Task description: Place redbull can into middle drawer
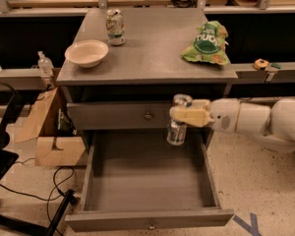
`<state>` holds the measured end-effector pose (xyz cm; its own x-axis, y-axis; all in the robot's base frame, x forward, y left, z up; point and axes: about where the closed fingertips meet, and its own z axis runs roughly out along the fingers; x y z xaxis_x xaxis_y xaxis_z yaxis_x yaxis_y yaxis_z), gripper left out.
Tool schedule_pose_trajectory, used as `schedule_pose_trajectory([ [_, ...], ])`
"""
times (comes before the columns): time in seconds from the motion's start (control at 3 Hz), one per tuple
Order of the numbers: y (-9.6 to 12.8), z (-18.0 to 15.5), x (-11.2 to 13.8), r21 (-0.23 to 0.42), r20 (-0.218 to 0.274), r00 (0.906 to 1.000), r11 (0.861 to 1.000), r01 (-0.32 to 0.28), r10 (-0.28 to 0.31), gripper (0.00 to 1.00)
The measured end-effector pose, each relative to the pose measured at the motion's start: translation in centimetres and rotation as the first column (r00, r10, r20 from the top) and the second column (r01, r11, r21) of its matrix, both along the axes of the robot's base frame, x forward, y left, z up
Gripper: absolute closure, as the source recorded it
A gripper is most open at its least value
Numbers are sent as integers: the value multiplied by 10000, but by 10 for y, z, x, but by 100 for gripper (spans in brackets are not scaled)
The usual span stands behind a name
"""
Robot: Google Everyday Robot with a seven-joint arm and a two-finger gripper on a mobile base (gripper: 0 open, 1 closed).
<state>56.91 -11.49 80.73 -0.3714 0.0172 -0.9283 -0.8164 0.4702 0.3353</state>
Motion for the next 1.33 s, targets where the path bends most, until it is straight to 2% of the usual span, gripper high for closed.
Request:
schedule_pose_trajectory([
  [0.33,22,-53,-4,-455,641,9956,9969,-649,677,100],
  [0.67,45,-127,14,-1016,1189,9842,9876,-1193,1311,100],
  [1.0,81,-221,34,-1161,1030,9777,9784,-1707,1828,100],
  [1.33,81,-221,34,-1161,1030,9777,9784,-1708,1829,100],
])
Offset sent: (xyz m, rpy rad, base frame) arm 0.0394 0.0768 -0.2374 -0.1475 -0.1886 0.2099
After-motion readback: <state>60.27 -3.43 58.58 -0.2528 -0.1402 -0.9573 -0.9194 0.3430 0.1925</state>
